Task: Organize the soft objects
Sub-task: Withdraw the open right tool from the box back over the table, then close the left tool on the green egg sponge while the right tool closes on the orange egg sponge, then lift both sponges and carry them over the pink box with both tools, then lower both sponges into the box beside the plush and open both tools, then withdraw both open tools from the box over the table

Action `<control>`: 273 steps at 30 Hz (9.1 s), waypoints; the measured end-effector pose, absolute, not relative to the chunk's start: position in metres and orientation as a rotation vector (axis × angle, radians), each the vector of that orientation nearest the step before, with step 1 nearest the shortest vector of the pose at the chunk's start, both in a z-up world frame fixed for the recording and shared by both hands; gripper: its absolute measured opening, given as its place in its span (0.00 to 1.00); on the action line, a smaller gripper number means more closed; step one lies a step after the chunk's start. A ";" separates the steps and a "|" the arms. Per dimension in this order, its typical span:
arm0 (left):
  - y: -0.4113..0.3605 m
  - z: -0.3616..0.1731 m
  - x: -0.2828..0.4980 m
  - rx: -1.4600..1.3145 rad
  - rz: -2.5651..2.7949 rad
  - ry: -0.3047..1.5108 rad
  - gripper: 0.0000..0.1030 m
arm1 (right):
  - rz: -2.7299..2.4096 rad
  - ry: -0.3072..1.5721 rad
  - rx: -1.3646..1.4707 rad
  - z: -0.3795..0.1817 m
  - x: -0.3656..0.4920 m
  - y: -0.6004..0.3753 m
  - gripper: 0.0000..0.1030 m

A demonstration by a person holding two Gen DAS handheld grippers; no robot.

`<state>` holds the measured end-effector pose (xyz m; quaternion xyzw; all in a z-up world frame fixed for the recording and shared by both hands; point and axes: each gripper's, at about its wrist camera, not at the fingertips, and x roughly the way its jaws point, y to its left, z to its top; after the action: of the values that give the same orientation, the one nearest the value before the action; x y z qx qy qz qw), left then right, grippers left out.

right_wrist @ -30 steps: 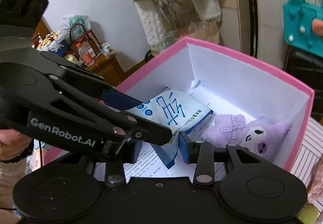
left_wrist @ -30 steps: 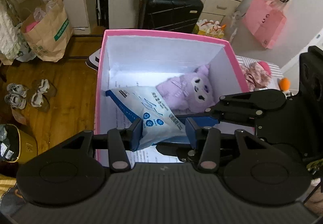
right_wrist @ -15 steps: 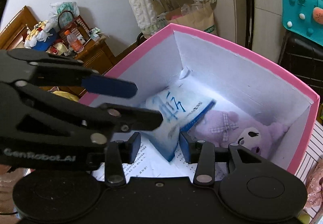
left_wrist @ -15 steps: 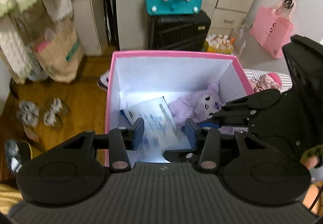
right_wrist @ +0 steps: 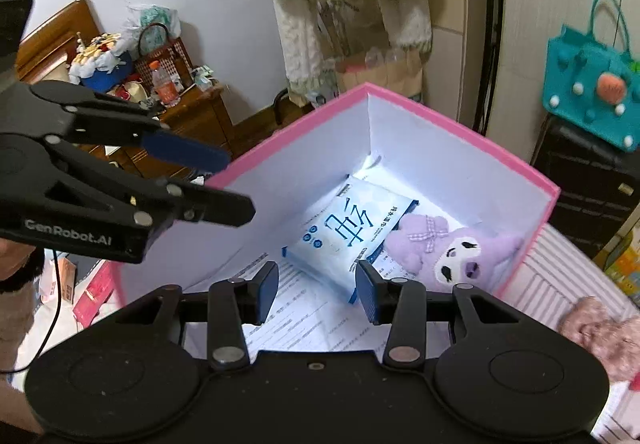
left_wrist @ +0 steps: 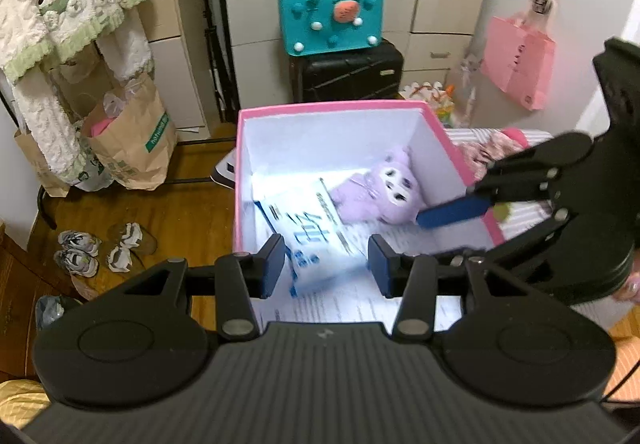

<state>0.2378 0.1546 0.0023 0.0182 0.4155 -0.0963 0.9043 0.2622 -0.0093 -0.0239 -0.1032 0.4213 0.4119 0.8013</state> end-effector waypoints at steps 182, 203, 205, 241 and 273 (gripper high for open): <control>0.029 0.007 0.072 0.119 -0.491 0.780 0.38 | 0.874 0.811 -0.064 0.000 0.105 -0.183 0.45; 0.113 -0.018 0.182 -0.006 -0.329 0.782 0.40 | 0.967 0.734 -0.527 -0.001 0.217 -0.044 0.45; 0.114 -0.026 0.201 -0.032 -0.336 0.826 0.39 | 0.954 0.745 -0.623 -0.008 0.233 -0.029 0.45; 0.135 -0.104 0.333 -0.316 -0.161 1.184 0.38 | 0.967 0.930 -0.902 -0.068 0.299 0.019 0.51; 0.092 0.033 0.168 0.045 -0.361 0.890 0.73 | 0.848 0.754 -0.307 0.051 0.170 -0.123 0.62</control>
<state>0.1677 0.0924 0.0326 0.0215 0.4280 -0.1736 0.8867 0.1695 -0.1229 0.0514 -0.1449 0.3555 0.3998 0.8323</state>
